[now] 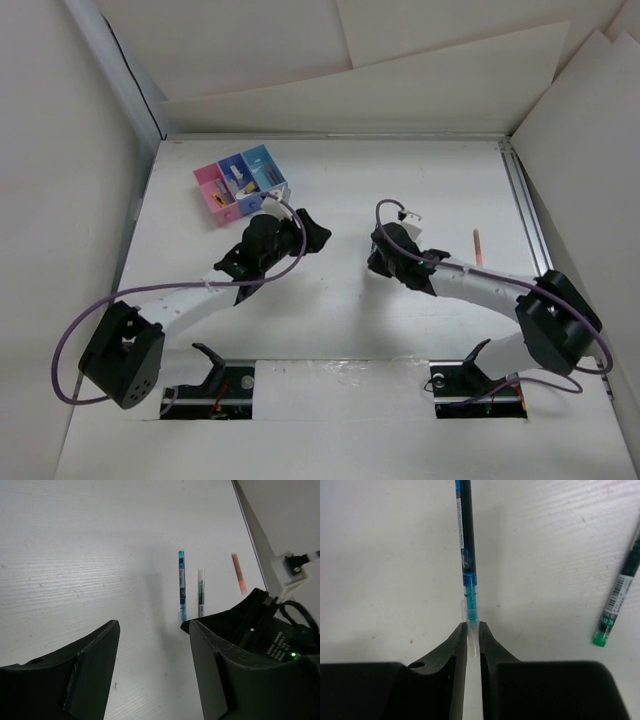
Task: Sort the stationery into containers
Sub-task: Pick up the pen from the center of the board.
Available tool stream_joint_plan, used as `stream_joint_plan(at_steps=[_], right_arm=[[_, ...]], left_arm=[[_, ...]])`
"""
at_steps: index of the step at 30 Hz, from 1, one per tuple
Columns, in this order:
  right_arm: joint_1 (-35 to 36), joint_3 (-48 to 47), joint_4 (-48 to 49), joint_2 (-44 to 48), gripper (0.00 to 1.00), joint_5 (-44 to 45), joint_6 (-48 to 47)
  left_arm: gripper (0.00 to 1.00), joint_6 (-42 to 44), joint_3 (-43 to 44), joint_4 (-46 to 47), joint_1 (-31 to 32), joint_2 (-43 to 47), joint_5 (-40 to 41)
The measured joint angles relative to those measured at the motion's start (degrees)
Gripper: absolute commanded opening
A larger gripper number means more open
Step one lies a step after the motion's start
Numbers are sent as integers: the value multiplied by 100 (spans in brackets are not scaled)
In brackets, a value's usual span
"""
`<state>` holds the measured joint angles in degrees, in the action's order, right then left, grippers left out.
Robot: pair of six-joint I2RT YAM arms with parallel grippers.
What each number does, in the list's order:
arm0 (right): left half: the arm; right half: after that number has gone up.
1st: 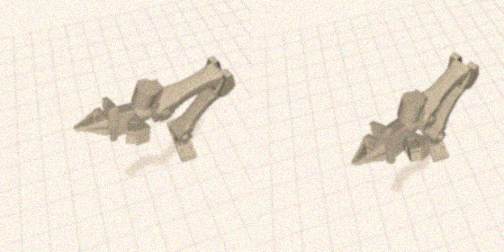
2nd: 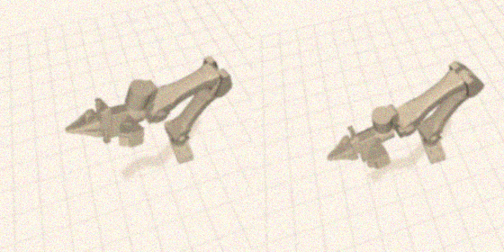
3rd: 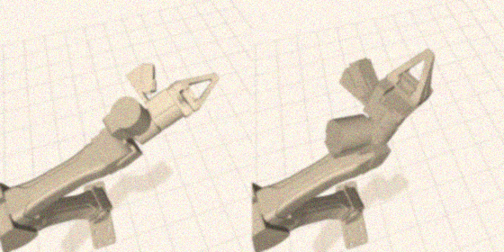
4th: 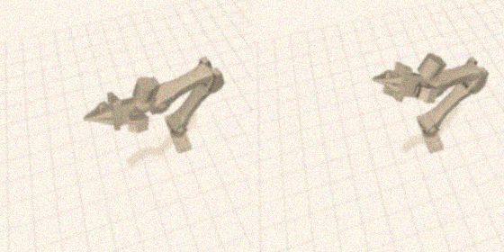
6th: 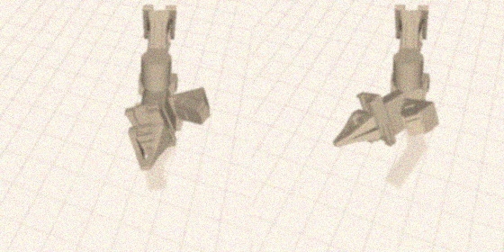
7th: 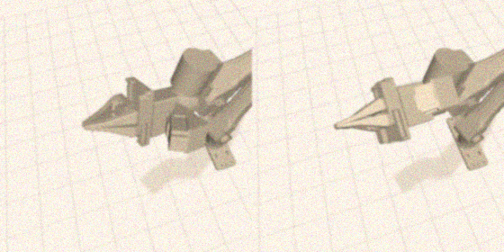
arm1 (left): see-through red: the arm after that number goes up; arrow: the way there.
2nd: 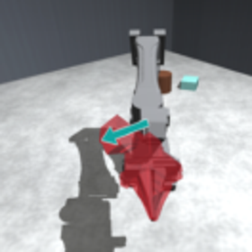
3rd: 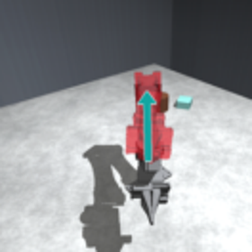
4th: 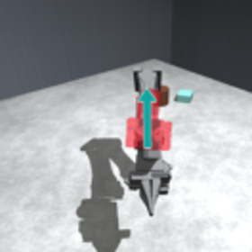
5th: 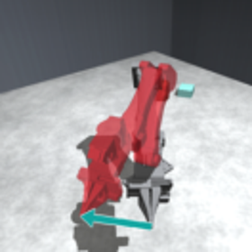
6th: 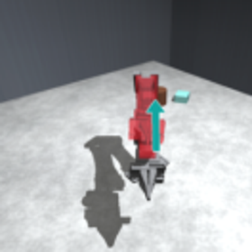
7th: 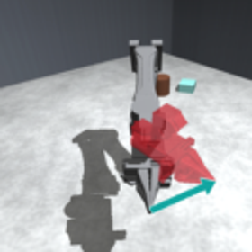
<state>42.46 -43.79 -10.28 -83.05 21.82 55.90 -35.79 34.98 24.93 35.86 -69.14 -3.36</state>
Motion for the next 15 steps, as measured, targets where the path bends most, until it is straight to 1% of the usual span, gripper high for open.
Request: stream_joint_plan(at_steps=[3, 6, 9, 15], right_arm=[[-4, 0, 195, 308, 0, -155, -409], [-2, 2, 380, 632, 0, -520, -776], [2, 44, 621, 876, 0, -966, -1056], [57, 173, 817, 970, 0, -1705, -1384]], left_arm=[[55, 2, 157, 4, -2, -354, -225], [60, 0, 308, 7, 0, -765, -568], [63, 7, 426, 15, 0, -1097, -918], [63, -55, 461, 227, 0, -1408, -1434]])
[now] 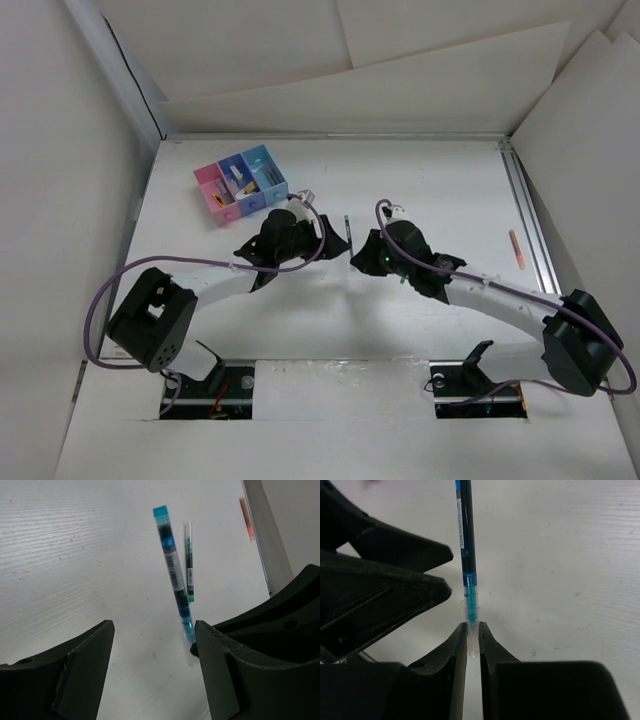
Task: Sort the stationery into containers
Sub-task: Pick up the pen from the center of the board, then place the pen in the storage box.
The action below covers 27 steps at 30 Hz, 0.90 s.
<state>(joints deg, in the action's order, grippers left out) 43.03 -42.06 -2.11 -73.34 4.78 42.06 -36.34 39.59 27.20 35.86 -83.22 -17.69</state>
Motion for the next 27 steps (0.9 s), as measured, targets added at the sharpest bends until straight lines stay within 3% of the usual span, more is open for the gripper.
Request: stream_joint_plan(at_steps=[7, 10, 14, 16, 17, 22, 24, 27], right_arm=[[142, 68, 109, 0, 0, -597, -210], [210, 68, 186, 0, 0, -789, -254], [284, 68, 286, 0, 0, -931, -313], [286, 68, 291, -13, 0, -984, -343], [286, 68, 289, -33, 0, -1001, -358], [282, 61, 448, -79, 41, -938, -450], [286, 59, 396, -2, 51, -909, -509], [286, 39, 280, 313, 55, -750, -612]], left_arm=[[60, -144, 0, 352, 2, -48, -68], [40, -195, 4, 485, 2, -164, -94], [25, -223, 4, 498, 2, -321, -61], [9, -286, 11, 501, 2, -328, -50], [7, -391, 52, 518, 9, -328, -68], [3, -413, 269, 374, 103, -238, 164], [3, -376, 374, 175, 72, -199, 511], [3, -310, 758, -232, -9, -195, 1075]])
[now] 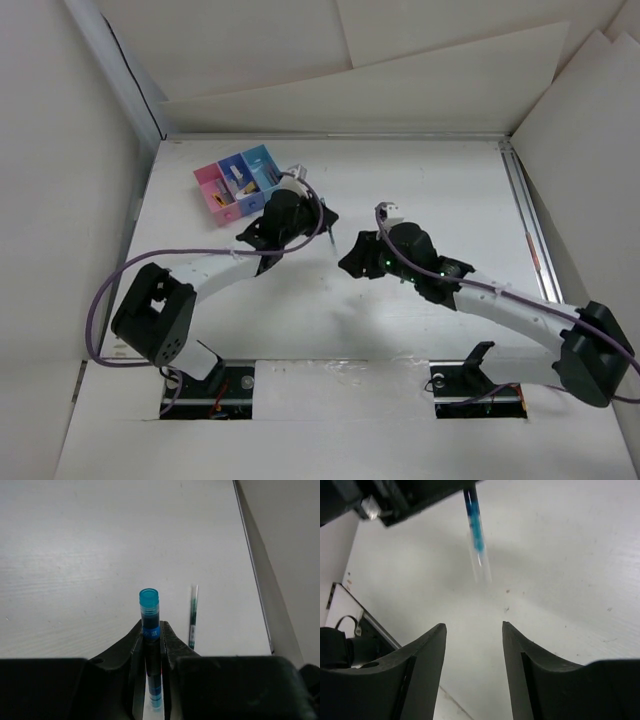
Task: Sort the stationery into containers
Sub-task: Place the pen in the storage box.
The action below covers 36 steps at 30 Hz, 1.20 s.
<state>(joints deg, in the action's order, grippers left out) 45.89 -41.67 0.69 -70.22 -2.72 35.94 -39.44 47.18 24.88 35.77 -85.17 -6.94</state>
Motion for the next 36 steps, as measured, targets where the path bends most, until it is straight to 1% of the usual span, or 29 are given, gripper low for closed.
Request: stream_joint_plan(at_steps=[3, 7, 11, 15, 20, 25, 29, 30, 31, 32, 35, 36], right_arm=[[-11, -66, -116, 422, 56, 339, -35], [-160, -85, -146, 914, 56, 1023, 107], [-531, 72, -155, 1029, 56, 1534, 367], [-758, 358, -225, 1029, 55, 1801, 586], [-807, 479, -330, 1067, 55, 1926, 743], [-859, 479, -339, 1178, 55, 2107, 839], [-920, 479, -387, 1178, 55, 2188, 914], [-927, 479, -391, 1178, 55, 2205, 927], [-935, 479, -398, 1174, 55, 2232, 935], [-946, 479, -409, 1165, 55, 2260, 938], [-1003, 479, -444, 1084, 55, 2343, 994], [-1036, 479, -476, 1034, 55, 2367, 1021]], left_arm=[[3, 42, 546, -232, -192, -63, 361], [5, 39, 1209, -295, -728, -354, 719], [5, 44, 2295, -723, -1370, -1180, 1141], [6, 127, 3526, -1469, -1888, -2120, 1453], [6, 310, 4579, -2212, -2262, -2916, 1810], [9, 538, 5171, -2691, -2323, -3410, 2142], [18, 647, 5296, -2922, -2302, -3613, 2251], [21, 664, 5307, -2953, -2295, -3652, 2267], [29, 691, 5311, -2979, -2286, -3679, 2284], [33, 730, 5313, -3008, -2282, -3703, 2310], [45, 802, 5316, -3073, -2273, -3735, 2396], [45, 826, 5316, -3093, -2273, -3738, 2422]])
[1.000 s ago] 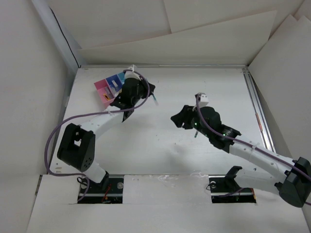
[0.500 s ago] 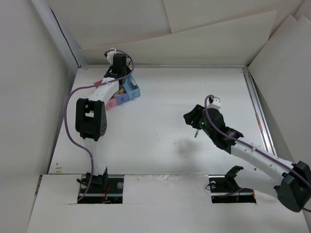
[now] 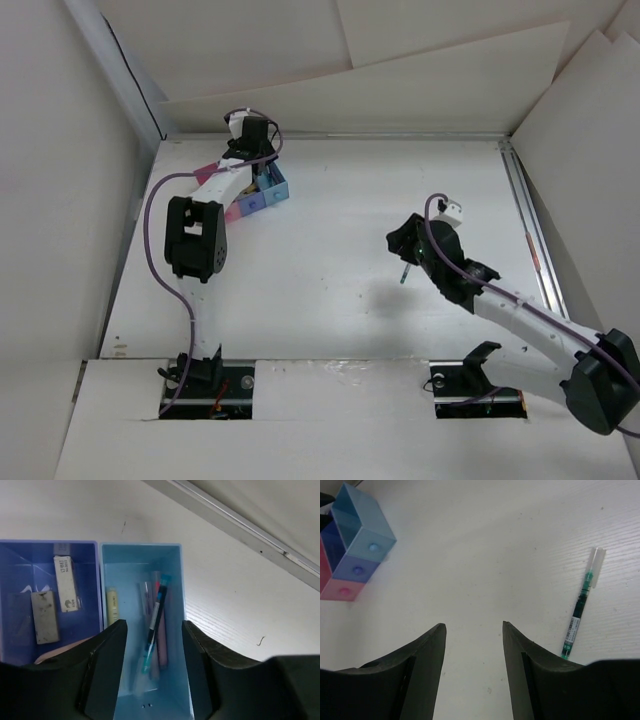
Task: Sort the stationery into containers
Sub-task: Place the pen in the storage box, then pick up the pen from the center of the board.
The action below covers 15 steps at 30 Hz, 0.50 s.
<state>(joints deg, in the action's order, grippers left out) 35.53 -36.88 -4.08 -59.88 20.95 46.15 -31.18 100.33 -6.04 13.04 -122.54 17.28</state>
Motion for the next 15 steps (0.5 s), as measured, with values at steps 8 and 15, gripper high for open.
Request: stream_joint_plan(at_steps=[8, 15], right_arm=[[-142, 0, -310, -114, 20, 442, 293], [-302, -42, -848, 444, 0, 1088, 664]], left_arm=[[44, 133, -520, 247, 203, 382, 170], [43, 455, -1626, 1128, 2118, 1519, -227]])
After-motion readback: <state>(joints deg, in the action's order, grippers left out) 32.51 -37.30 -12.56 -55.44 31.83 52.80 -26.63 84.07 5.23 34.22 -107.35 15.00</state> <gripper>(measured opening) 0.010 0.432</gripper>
